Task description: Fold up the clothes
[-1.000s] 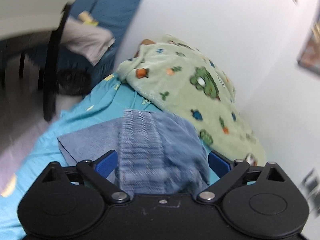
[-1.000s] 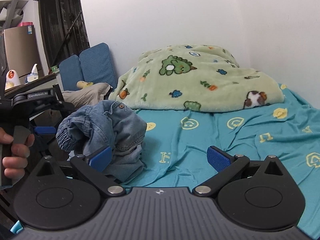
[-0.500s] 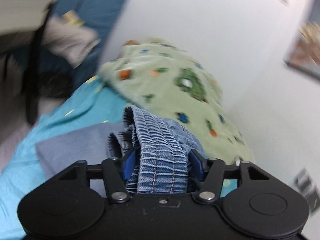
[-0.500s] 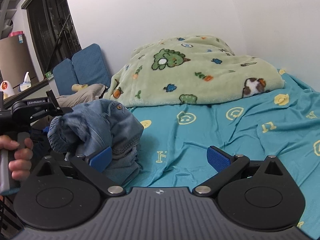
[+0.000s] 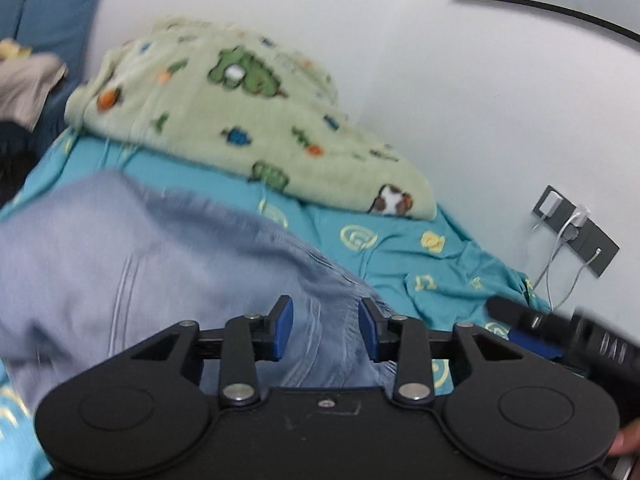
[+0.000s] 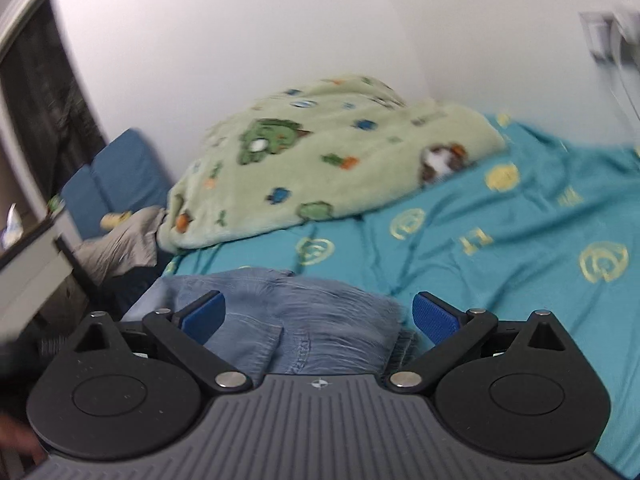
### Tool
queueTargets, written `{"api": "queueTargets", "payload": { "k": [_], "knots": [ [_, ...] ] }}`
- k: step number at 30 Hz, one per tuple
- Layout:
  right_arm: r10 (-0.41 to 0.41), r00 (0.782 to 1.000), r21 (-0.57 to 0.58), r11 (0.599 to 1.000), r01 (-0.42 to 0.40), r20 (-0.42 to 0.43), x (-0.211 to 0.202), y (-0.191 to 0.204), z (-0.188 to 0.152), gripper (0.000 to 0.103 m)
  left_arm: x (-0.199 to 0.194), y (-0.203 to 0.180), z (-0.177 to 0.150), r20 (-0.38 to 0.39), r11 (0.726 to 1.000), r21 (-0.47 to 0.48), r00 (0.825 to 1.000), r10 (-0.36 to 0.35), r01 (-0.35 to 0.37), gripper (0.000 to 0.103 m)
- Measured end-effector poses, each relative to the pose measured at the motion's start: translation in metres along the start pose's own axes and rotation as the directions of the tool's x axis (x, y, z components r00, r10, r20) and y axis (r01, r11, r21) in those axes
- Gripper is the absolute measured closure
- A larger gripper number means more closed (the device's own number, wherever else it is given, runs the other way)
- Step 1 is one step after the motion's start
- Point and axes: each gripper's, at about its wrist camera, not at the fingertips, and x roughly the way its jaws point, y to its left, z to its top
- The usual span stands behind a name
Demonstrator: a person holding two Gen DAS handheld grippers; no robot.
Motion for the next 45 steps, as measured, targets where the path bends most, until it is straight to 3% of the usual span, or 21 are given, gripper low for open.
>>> {"api": "queueTargets", "payload": {
  "k": [5, 10, 15, 18, 21, 23, 27, 29, 33, 36, 40, 45],
  "knots": [
    [-0.033, 0.999, 0.172, 0.984, 0.038, -0.037, 0.006, -0.032, 0.003, 0.007, -0.008, -0.002, -0.009, 0.023, 0.999, 0.032, 0.999, 0.039, -0.039, 0.054],
    [-0.038, 0.995, 0.325, 0.943, 0.065, -0.09, 0.015, -0.058, 0.001, 0.01, -0.008, -0.017, -0.015, 0.023, 0.998, 0.054, 0.999, 0.041, -0.042, 0.051],
    [0.034, 0.983, 0.366, 0.93, 0.034, -0.179, 0.045, -0.063, -0.011, 0.018, -0.015, -0.014, -0.016, 0.038, 0.999, 0.009, 0.999, 0.033, -0.033, 0.047],
    [0.041, 0.979, 0.335, 0.942, 0.029, -0.201, 0.067, -0.057, -0.014, 0.022, -0.024, -0.009, -0.013, 0.062, 0.999, -0.025, 0.998, 0.031, -0.029, 0.042],
    [0.049, 0.977, 0.3, 0.954, 0.016, -0.208, 0.088, -0.054, -0.016, 0.032, -0.028, -0.002, -0.009, 0.083, 0.998, -0.05, 0.996, 0.03, -0.026, 0.041],
    [0.037, 0.976, 0.256, 0.966, 0.019, -0.214, 0.1, -0.05, -0.019, 0.054, -0.027, 0.002, -0.005, 0.094, 0.998, -0.059, 0.995, 0.033, -0.027, 0.041],
    [0.025, 0.98, 0.179, 0.984, 0.012, -0.199, 0.105, -0.042, -0.022, 0.07, -0.028, 0.01, 0.001, 0.117, 0.996, -0.08, 0.993, 0.034, -0.025, 0.04],
    [0.05, 0.984, 0.16, 0.987, -0.023, -0.168, 0.099, -0.037, -0.018, 0.091, -0.03, 0.012, 0.004, 0.123, 0.996, -0.088, 0.992, 0.026, -0.015, 0.04],
    [0.132, 0.986, 0.068, 0.99, -0.126, -0.102, 0.076, -0.012, -0.01, 0.097, -0.04, 0.012, 0.01, 0.153, 0.995, -0.093, 0.988, -0.003, 0.018, 0.04],
    [0.226, 0.971, -0.035, 0.973, -0.23, -0.08, 0.056, 0.018, -0.011, 0.098, -0.049, 0.01, 0.013, 0.161, 0.995, -0.084, 0.986, -0.041, 0.055, 0.04],
    [0.294, 0.942, -0.221, 0.92, -0.325, -0.162, 0.031, 0.067, -0.037, 0.098, -0.057, 0.0, 0.009, 0.132, 0.993, -0.035, 0.986, -0.105, 0.111, 0.039],
    [0.249, 0.917, -0.392, 0.846, -0.362, -0.311, 0.026, 0.1, -0.086, 0.097, -0.051, -0.016, -0.004, 0.022, 0.985, 0.081, 0.988, -0.156, 0.154, 0.038]
  ]
}}
